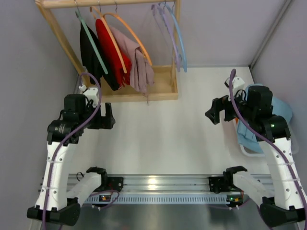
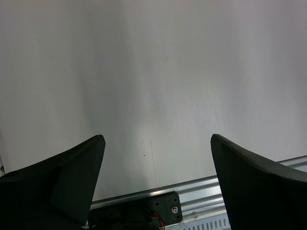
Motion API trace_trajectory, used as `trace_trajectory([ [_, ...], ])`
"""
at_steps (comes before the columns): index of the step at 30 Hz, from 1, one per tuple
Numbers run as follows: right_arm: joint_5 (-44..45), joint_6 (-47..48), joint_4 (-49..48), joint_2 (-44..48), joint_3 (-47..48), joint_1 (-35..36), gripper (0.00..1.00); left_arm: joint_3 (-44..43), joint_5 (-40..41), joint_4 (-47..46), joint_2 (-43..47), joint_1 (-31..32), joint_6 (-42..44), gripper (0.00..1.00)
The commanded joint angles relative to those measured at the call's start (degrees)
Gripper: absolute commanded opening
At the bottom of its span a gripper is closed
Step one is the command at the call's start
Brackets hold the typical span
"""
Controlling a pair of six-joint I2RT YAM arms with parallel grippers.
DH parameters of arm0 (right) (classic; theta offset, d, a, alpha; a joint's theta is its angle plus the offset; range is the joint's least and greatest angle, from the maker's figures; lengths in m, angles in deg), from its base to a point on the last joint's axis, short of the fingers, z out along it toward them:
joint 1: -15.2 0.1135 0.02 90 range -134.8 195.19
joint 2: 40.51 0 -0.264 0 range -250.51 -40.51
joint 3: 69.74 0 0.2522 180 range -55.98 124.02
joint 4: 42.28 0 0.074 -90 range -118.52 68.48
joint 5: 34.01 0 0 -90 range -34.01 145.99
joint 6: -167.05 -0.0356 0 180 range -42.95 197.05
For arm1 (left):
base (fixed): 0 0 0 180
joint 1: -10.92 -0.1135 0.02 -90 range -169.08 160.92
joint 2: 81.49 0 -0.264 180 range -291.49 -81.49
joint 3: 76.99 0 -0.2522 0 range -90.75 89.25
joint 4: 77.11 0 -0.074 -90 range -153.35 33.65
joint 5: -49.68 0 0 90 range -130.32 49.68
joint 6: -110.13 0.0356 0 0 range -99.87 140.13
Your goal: Remove the trousers from the hanger
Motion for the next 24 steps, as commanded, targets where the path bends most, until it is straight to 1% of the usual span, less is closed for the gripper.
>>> trace_trajectory([
  [1, -1.47, 0.59, -0.33, -0.33, 2.84, -0.84, 0.99, -6.46, -3.01, -0.01, 1.06, -0.4, 1.09, 0.98],
  [6, -2.34, 0.32, -0.07, -1.47, 3.46, -1.02, 1.0, -16.04, -3.37, -0.18, -1.93, -0.31, -2.16, 0.98],
  [7, -2.43, 0.06, -0.25, -1.64, 3.55, -1.02, 0.99, -20.06, -3.19, -0.1, -3.85, -0.31, -3.04, 0.98],
  [10, -3.22, -0.47, -0.33, -2.7, 3.81, -1.19, 0.99, -29.65, -5.48, -0.27, -8.95, -0.39, -5.85, 0.97],
  [11, -3.66, -0.56, -0.25, -3.05, 3.99, -1.28, 1.0, -31.59, -8.35, -0.71, -10.36, -0.4, -6.73, 0.97],
  [13, -4.01, -0.64, -0.25, -3.93, 4.25, -1.54, 0.99, -36.07, -11.26, -3.07, -13.43, -0.31, -9.27, 0.98],
  [15, -4.02, -0.56, -0.33, -4.63, 4.51, -1.63, 0.99, -38.02, -15.21, -6.06, -15.11, -0.31, -11.38, 0.97],
  [16, -4.1, -0.56, -0.25, -4.98, 4.6, -1.72, 0.99, -38.73, -16.45, -9.29, -15.99, -0.31, -13.83, 0.97],
  [18, -4.02, -0.64, -0.07, -5.77, 4.78, -1.98, 0.99, -40.22, -19.08, -12.38, -18.54, -0.31, -16.57, 0.96],
  [22, -4.19, -0.56, 0.1, -6.74, 5.22, -2.6, 0.99, -42.07, -20.32, -18.98, -22.93, -0.13, -22.98, 0.94],
  [23, -4.19, -0.56, 0.02, -7.0, 5.31, -2.86, 0.99, -42.25, -20.94, -21.95, -23.72, -0.13, -24.21, 0.93],
  [24, -4.19, -0.47, 0.1, -7.18, 5.31, -2.95, 0.99, -41.73, -21.12, -23.98, -24.43, 0.04, -27.36, 0.92],
])
